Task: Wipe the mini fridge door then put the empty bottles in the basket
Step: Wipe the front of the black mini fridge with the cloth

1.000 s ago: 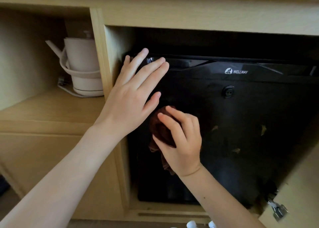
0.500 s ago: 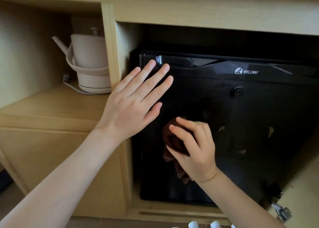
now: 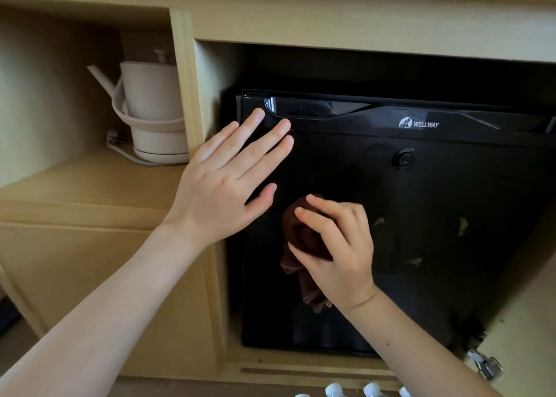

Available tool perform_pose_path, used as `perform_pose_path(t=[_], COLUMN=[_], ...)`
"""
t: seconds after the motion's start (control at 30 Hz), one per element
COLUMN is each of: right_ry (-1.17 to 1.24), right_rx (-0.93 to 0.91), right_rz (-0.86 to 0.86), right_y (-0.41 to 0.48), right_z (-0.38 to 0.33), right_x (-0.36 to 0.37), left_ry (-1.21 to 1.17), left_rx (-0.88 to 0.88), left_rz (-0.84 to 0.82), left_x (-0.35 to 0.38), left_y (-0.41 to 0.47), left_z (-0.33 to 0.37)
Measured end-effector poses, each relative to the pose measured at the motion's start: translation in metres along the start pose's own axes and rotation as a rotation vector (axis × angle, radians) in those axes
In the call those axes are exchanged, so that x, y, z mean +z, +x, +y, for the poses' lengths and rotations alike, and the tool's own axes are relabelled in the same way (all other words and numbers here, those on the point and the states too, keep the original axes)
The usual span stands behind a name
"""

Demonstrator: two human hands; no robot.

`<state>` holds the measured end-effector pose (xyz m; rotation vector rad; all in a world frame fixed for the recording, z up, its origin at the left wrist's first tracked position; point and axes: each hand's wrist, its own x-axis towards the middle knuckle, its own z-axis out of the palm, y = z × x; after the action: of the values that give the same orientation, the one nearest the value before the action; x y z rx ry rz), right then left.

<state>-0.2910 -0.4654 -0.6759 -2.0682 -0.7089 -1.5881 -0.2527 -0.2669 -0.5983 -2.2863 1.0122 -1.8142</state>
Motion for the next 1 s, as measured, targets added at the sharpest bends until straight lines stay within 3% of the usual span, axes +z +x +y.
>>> perform_pose_path(t=[0.07, 0.3, 0.53, 0.6, 0.83, 1.0], right_ry=[0.019, -0.060, -0.016, -0.023, -0.088, -0.051], right_rx=[0.023, 0.178, 0.003, 0.009, 0.115, 0.008], right_rz=[-0.001, 0.296, -0.037, -0.033, 0.240, -0.047], right_y=[-0.001, 0.030, -0.007, -0.005, 0.034, -0.001], right_z=[0.004, 0.010, 0.008, 0.011, 0.017, 0.016], right_x=[-0.009, -0.027, -0.014, -0.022, -0.038, -0.027], left_ry=[0.001, 0.000, -0.032, -0.041, -0.052, -0.070], left_rx=[-0.002, -0.011, -0.029, -0.030, -0.047, -0.048], left_rz=[0.003, 0.023, -0.021, -0.034, -0.037, -0.052], left_x=[0.000, 0.002, -0.003, -0.005, -0.004, -0.002], left_y=[-0.001, -0.001, 0.000, 0.001, 0.002, 0.002], left_z=[0.000, 0.001, 0.004, 0.004, 0.006, 0.010])
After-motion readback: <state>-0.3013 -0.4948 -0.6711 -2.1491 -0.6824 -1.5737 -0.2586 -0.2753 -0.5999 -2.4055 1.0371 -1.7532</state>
